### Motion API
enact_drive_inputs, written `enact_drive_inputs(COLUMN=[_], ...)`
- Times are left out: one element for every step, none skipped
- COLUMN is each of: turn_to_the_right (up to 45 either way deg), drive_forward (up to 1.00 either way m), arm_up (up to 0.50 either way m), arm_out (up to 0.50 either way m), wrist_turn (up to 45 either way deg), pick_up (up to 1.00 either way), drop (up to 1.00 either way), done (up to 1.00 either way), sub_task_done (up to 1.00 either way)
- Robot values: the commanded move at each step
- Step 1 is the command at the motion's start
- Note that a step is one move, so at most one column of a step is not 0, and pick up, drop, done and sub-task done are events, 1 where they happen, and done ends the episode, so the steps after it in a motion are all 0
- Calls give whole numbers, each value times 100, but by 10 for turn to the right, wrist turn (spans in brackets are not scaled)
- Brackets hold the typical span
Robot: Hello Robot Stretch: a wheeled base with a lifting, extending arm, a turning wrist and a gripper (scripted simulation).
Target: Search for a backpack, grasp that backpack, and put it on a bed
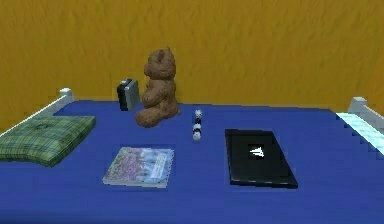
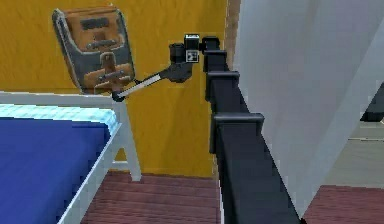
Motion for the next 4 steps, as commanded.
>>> enact_drive_inputs(turn_to_the_right=[0, 0, 0, -390], drive_forward=[0, 0, 0, 0], arm_up=[0, 0, 0, 0], arm_out=[0, 0, -40, 0], wrist_turn=[-450, -210, 0, 0], pick_up=[0, 0, 0, 0], drop=[0, 0, 0, 0], done=[0, 0, 0, 0], sub_task_done=[0, 0, 0, 0])
